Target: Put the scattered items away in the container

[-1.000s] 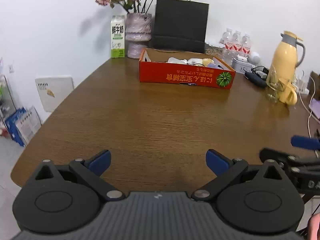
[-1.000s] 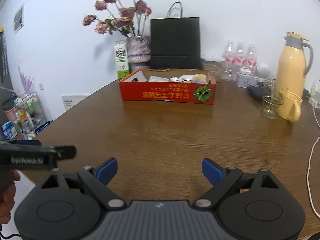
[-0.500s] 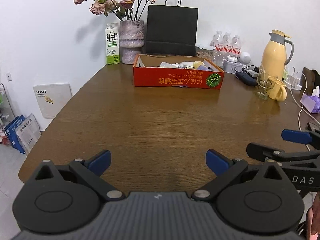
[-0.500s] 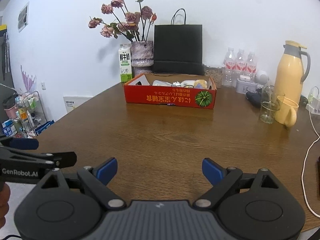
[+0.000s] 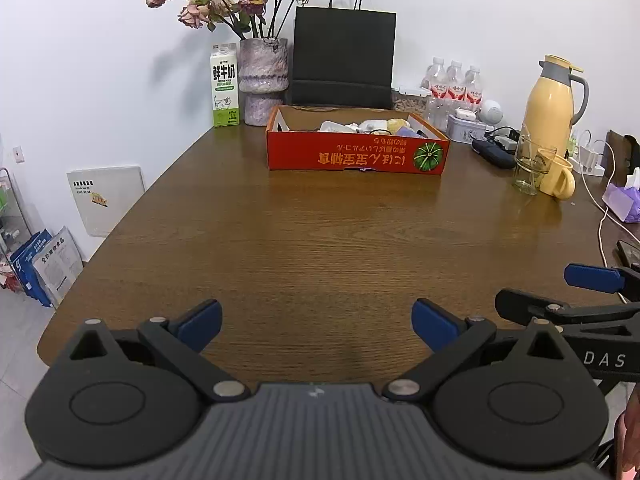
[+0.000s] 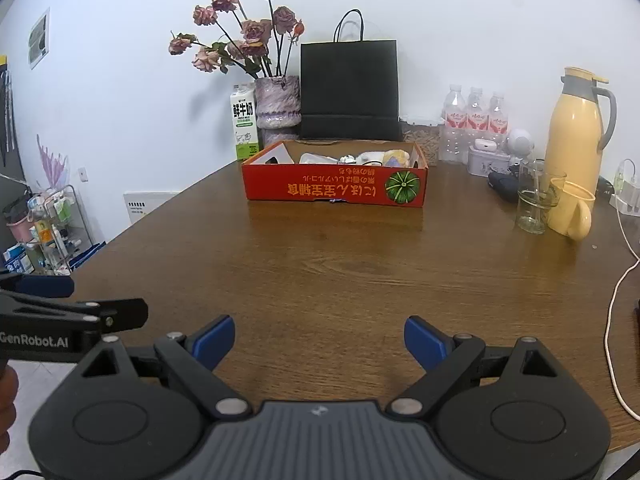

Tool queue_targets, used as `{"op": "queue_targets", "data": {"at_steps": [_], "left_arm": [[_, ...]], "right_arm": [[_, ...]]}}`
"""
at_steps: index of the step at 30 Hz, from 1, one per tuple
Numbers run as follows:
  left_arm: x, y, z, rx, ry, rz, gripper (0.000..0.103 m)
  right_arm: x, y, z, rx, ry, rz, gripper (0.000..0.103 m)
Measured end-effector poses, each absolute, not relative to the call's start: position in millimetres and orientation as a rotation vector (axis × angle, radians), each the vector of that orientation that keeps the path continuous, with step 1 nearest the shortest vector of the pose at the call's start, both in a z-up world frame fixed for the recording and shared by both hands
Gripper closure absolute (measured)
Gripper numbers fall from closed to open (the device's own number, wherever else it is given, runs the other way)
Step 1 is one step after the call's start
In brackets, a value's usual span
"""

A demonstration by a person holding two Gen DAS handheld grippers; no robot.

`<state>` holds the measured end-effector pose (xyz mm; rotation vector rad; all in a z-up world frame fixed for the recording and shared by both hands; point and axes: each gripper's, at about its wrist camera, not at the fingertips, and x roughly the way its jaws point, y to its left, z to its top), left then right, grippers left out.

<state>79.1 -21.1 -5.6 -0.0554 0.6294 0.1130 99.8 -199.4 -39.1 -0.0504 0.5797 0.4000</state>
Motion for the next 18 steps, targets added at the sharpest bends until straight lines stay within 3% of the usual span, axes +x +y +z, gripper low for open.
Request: {"op": "queue_targets", "data": {"at_steps": [18], "left_arm": [[80.3, -19.0, -8.4, -0.048, 0.634, 0.116, 0.0]], "right_arm": [[101.0, -201.7, -41.6, -0.045, 0.584, 0.397, 0.011]]}}
